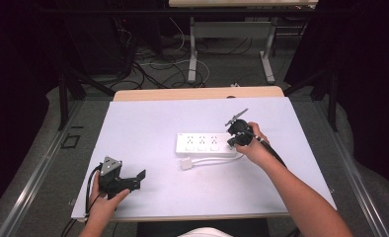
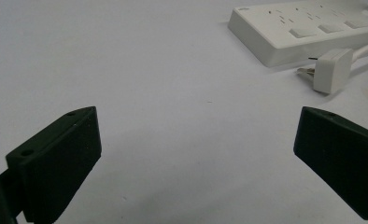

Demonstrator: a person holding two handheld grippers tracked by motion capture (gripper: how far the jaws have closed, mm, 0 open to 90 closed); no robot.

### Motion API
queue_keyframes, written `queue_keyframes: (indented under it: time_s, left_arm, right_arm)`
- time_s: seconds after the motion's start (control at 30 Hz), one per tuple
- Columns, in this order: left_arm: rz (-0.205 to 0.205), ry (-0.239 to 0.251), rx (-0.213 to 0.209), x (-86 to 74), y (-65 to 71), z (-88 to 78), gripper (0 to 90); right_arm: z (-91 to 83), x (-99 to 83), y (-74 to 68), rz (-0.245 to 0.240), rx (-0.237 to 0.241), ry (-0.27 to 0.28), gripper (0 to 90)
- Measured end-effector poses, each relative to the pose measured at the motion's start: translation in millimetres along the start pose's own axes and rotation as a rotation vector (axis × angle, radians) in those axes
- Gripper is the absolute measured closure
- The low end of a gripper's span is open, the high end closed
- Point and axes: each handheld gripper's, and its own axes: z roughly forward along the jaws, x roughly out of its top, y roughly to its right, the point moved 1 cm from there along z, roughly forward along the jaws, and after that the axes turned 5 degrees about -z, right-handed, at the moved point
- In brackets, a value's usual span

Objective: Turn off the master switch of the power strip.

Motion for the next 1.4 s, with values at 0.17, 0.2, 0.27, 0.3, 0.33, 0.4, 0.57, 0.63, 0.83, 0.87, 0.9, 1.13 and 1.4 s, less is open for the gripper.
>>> queue_keyframes:
  time_s: [0.17, 0.2, 0.27, 0.3, 0.33, 0.4, 0.57, 0.63, 0.83, 0.87, 0.9, 1.13, 1.4]
  left_arm:
    - [0.000, 0.000, -0.001, 0.0, 0.1, 0.0, 0.8]
    - [0.001, -0.001, -0.001, 0.0, 0.0, 0.1, 0.8]
    - [0.001, -0.001, -0.001, 0.0, -0.2, 0.1, 0.8]
    - [0.000, -0.001, -0.001, -0.1, -0.2, 0.2, 0.8]
    - [0.001, -0.002, -0.001, -0.1, -0.2, 0.3, 0.8]
    - [-0.001, 0.004, 0.000, 0.0, 0.4, 0.7, 0.8]
    - [0.000, 0.000, 0.000, -0.3, 0.8, 0.6, 0.8]
    - [-0.001, -0.001, 0.000, -0.5, 1.1, 1.1, 0.8]
    - [-0.002, 0.000, 0.004, -1.5, 2.2, 2.8, 0.8]
    - [0.002, -0.008, 0.002, -1.1, 1.7, 1.6, 0.8]
    - [0.002, 0.000, 0.005, -1.2, 1.4, 1.5, 0.8]
    - [-0.011, 0.004, 0.009, -1.9, -0.5, 1.7, 0.9]
    - [-0.001, -0.003, 0.009, -1.9, -0.2, 0.5, 0.9]
  right_arm:
    - [2.2, 0.1, 0.2, 0.005, -0.003, -0.017, 90.0]
    - [2.1, -0.3, -0.6, 0.018, 0.002, -0.035, 90.0]
    - [1.5, 0.0, 0.5, 0.004, 0.003, -0.054, 90.0]
    - [3.3, -0.5, 0.4, 0.009, -0.001, -0.028, 90.0]
    - [3.6, -0.5, 0.4, 0.009, -0.001, -0.025, 90.0]
    - [3.5, -0.5, 0.3, 0.010, -0.004, -0.025, 90.0]
    - [5.7, -1.7, 0.5, 0.020, -0.003, -0.024, 90.0]
    - [5.9, -2.0, -0.3, 0.023, -0.010, -0.026, 90.0]
    - [6.7, -4.5, -0.3, 0.034, -0.009, 0.002, 90.0]
    - [5.6, -5.6, -0.5, 0.040, -0.002, 0.005, 90.0]
    - [6.3, -6.2, -0.7, 0.050, -0.004, 0.026, 90.0]
    - [3.1, -7.2, 1.9, 0.087, -0.001, 0.031, 87.8]
    - [3.4, -7.4, 1.9, 0.110, 0.013, 0.047, 85.1]
